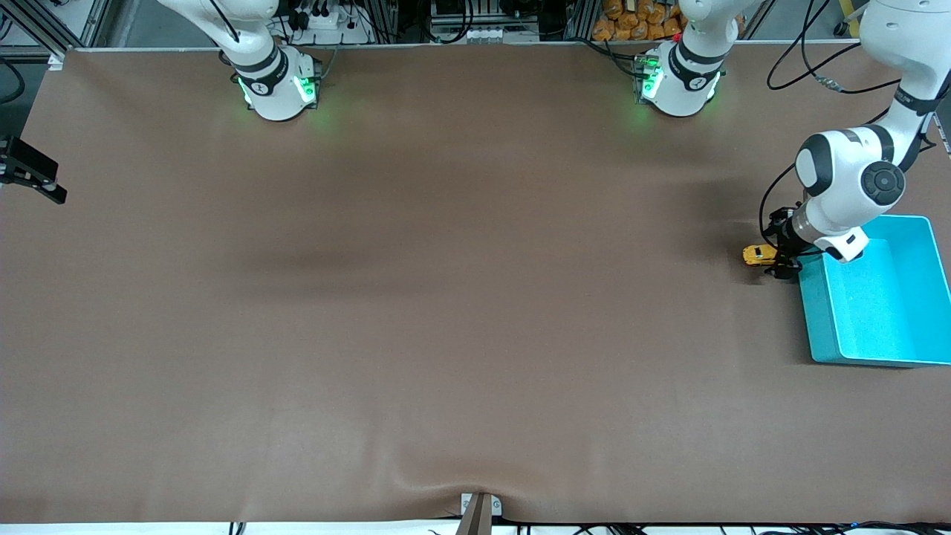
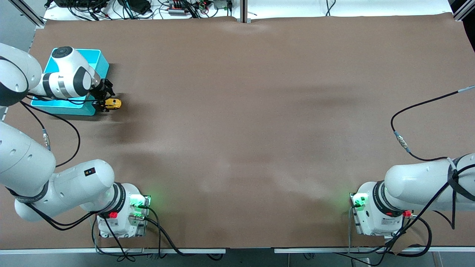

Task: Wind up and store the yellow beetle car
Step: 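Lower the left gripper onto the car beside the box and close it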

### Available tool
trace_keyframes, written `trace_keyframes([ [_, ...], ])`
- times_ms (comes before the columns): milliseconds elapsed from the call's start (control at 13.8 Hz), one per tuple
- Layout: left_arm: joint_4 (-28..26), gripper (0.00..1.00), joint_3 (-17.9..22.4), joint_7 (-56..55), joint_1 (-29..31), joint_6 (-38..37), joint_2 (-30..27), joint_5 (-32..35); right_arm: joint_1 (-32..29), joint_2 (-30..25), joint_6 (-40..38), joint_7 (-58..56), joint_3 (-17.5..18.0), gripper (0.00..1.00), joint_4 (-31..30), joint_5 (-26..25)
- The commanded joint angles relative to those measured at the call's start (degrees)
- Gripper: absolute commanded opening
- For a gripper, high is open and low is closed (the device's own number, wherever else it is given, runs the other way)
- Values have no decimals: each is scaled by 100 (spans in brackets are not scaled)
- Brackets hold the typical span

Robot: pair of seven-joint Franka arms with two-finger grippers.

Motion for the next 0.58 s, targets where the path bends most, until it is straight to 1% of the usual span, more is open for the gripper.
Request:
trace_keyframes([
  [0, -37, 45, 6, -100, -5, 100, 2, 150, 43, -162, 68, 116, -30, 100, -152, -79],
  [72, -37, 6, -3, -109, 3, 92, 2, 150, 43, -162, 77, 116, -30, 100, -152, -79],
  [145, -37, 0, 6, -109, 4, 83, -7, 150, 52, -162, 77, 116, -30, 100, -152, -79],
  [362, -20, 0, -20, -451, -5, 57, -103, 150, 26, -162, 77, 116, -30, 100, -135, -70],
  [507, -2, 0, -265, -478, -75, -31, -244, 150, -1, -154, 68, 116, -21, 100, -91, -70],
])
